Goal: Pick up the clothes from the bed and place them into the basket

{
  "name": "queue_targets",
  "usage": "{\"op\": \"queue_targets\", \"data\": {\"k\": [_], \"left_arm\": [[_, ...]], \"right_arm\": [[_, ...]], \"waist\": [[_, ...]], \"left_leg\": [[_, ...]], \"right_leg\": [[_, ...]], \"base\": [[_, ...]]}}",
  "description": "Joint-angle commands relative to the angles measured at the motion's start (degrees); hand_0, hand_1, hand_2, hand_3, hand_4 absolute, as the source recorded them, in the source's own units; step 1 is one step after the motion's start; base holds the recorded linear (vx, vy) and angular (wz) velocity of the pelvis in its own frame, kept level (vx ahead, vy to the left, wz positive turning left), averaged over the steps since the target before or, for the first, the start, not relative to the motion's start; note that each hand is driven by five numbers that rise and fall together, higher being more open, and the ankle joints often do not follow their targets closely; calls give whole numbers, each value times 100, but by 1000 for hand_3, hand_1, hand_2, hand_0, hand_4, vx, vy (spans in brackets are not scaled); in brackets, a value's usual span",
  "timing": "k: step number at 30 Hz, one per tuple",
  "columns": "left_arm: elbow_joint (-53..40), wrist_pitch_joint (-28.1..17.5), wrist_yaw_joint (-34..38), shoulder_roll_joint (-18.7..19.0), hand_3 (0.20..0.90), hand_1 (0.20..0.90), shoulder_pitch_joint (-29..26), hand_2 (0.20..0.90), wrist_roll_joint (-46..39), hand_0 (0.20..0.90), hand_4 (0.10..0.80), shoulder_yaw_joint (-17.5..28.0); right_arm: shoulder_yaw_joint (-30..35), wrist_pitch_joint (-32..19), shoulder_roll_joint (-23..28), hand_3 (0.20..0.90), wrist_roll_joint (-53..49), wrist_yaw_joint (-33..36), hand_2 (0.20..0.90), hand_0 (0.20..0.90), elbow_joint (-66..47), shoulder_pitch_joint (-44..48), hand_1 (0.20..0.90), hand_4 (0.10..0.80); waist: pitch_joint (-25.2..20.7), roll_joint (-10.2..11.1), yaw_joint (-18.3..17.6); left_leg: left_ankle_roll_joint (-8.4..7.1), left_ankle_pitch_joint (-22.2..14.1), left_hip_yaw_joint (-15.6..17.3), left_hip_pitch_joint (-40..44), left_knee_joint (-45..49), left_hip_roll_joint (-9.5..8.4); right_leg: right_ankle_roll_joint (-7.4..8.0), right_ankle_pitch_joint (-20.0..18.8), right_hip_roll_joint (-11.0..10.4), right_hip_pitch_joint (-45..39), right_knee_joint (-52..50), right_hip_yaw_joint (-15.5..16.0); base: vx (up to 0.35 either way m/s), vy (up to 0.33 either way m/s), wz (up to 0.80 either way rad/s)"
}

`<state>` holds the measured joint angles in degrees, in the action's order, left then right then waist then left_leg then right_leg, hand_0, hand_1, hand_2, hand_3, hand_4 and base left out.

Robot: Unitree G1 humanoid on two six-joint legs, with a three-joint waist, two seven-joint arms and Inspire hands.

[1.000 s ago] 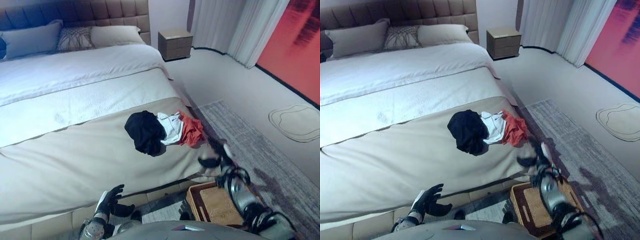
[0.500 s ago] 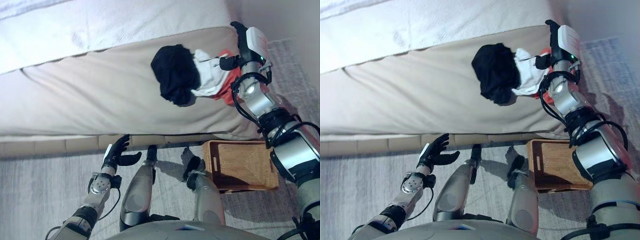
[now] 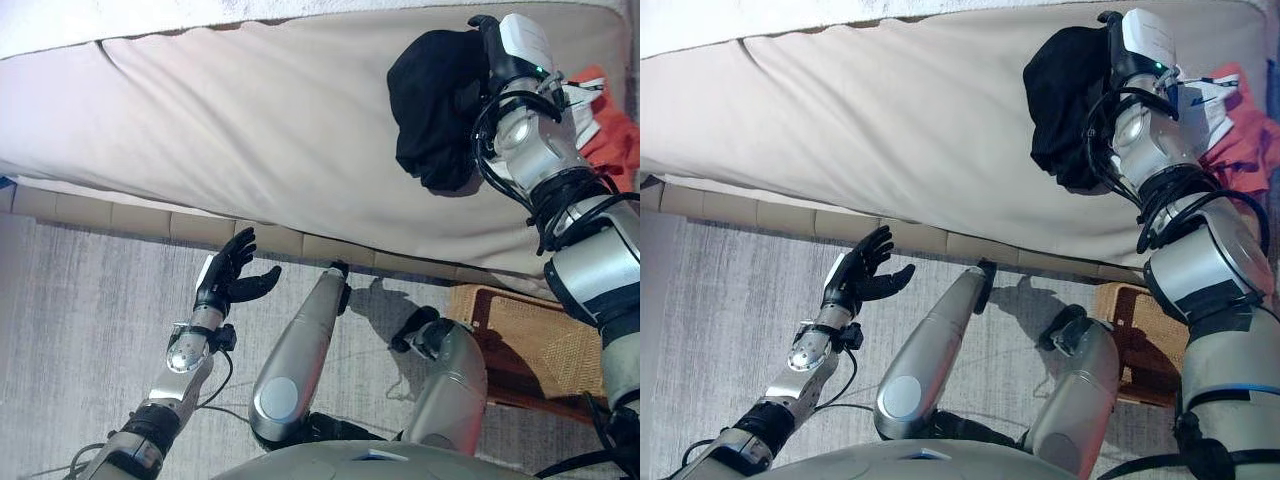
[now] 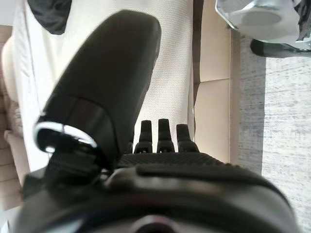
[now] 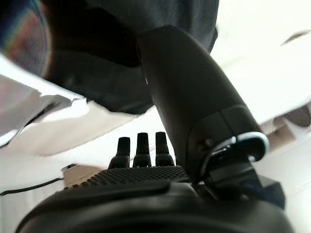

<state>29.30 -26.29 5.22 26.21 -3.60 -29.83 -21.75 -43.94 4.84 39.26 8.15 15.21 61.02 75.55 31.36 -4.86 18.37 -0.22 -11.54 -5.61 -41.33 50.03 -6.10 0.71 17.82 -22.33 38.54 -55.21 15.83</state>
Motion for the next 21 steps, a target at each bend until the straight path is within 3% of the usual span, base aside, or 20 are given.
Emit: {"op": "queue_targets", "data": {"k": [1, 7, 14, 19, 20, 21], "left_arm": [[-736, -629, 67, 367, 900, 900, 235, 900, -334, 900, 800, 94], [-1029, -763, 21, 496, 900, 900, 362, 900, -529, 900, 800, 259], [-1559, -717, -39, 660, 900, 900, 483, 900, -608, 900, 800, 465], [-1662, -718, -41, 724, 900, 900, 531, 900, -570, 900, 800, 449], [-1657, -731, -39, 734, 900, 900, 547, 900, -569, 900, 800, 444], [-1638, -755, -46, 743, 900, 900, 552, 900, -578, 900, 800, 442]], "right_arm": [[-368, 85, 157, 900, 221, -16, 900, 900, 146, 1117, 900, 800], [-575, 591, 123, 900, 154, -624, 900, 900, 675, 1339, 900, 800], [-743, 1241, 148, 900, 41, -1928, 900, 900, 1069, 1380, 900, 800], [-782, 1085, 212, 900, -318, -2130, 900, 900, 1259, 1383, 900, 800], [-747, 990, 219, 823, -413, -2050, 834, 834, 1279, 1376, 834, 723], [-725, 903, 225, 598, -510, -1942, 641, 641, 1293, 1382, 641, 498]], "waist": [[-157, -174, 137], [-157, -254, 266], [-157, -276, 390], [-157, -260, 420], [-157, -255, 420], [-157, -254, 417]], "left_leg": [[339, -549, 347, -303, 371, -71], [382, -521, 318, -851, 659, -99], [400, -499, 276, -1273, 891, -106], [396, -492, 258, -1346, 954, -84], [393, -496, 256, -1345, 967, -75], [389, -496, 254, -1339, 964, -67]], "right_leg": [[-380, 235, 487, 153, -347, 151], [-402, 276, 504, 697, -679, 105], [-432, 307, 537, 1088, -924, 122], [-446, 287, 559, 1130, -944, 179], [-446, 279, 567, 1116, -930, 191], [-444, 273, 577, 1109, -922, 196]], "base": [[-36, 35, 8], [-32, 5, 8], [-22, -32, 4], [-9, -34, 8], [0, 0, 0], [-12, -20, -5]]}}
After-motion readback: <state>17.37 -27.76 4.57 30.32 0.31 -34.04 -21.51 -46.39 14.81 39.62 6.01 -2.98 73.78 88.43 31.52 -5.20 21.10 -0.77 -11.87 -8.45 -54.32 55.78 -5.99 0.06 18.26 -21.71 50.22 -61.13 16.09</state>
